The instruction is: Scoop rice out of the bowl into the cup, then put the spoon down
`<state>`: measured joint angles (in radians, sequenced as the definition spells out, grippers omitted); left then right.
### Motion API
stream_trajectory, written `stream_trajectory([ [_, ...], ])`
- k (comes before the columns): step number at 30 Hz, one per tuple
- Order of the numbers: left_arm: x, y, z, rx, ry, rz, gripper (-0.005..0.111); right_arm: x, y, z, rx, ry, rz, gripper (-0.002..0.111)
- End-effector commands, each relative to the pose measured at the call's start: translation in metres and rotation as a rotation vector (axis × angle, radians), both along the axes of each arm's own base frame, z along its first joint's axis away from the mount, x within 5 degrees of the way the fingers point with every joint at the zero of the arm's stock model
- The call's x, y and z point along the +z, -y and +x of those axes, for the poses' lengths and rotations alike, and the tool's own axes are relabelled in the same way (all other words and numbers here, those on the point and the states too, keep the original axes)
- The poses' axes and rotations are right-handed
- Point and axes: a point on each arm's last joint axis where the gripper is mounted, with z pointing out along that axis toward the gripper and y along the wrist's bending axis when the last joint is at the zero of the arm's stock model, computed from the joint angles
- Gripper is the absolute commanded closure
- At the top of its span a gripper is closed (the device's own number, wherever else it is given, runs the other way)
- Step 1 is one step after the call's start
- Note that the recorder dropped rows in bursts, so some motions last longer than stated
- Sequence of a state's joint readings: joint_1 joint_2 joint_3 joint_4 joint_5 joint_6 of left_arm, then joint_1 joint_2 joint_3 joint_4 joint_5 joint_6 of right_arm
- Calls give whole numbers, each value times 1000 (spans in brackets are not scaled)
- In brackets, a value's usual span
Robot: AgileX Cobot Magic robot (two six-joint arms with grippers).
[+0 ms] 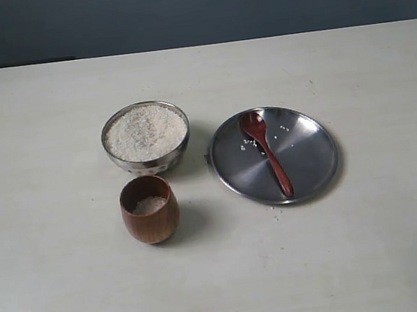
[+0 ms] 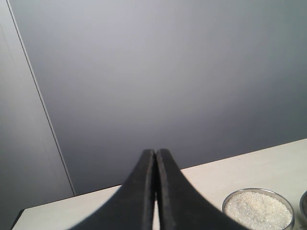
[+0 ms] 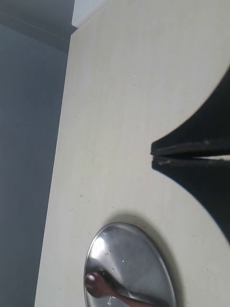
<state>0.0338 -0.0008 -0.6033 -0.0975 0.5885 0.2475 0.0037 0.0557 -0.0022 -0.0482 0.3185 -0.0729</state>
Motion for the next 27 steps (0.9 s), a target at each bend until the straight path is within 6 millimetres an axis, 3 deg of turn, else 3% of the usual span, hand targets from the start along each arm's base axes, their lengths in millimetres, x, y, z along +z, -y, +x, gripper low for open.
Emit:
stream_trajectory([
  [1, 2, 0, -1, 3, 8, -2, 106, 0, 0, 0, -3, 3, -3, 108],
  [14, -3, 0, 3, 5, -2, -1, 106, 0, 0, 0, -3, 3, -3, 108],
  [27, -79, -3, 43, 20, -224, 7, 106, 0, 0, 0, -3, 3, -3, 108],
])
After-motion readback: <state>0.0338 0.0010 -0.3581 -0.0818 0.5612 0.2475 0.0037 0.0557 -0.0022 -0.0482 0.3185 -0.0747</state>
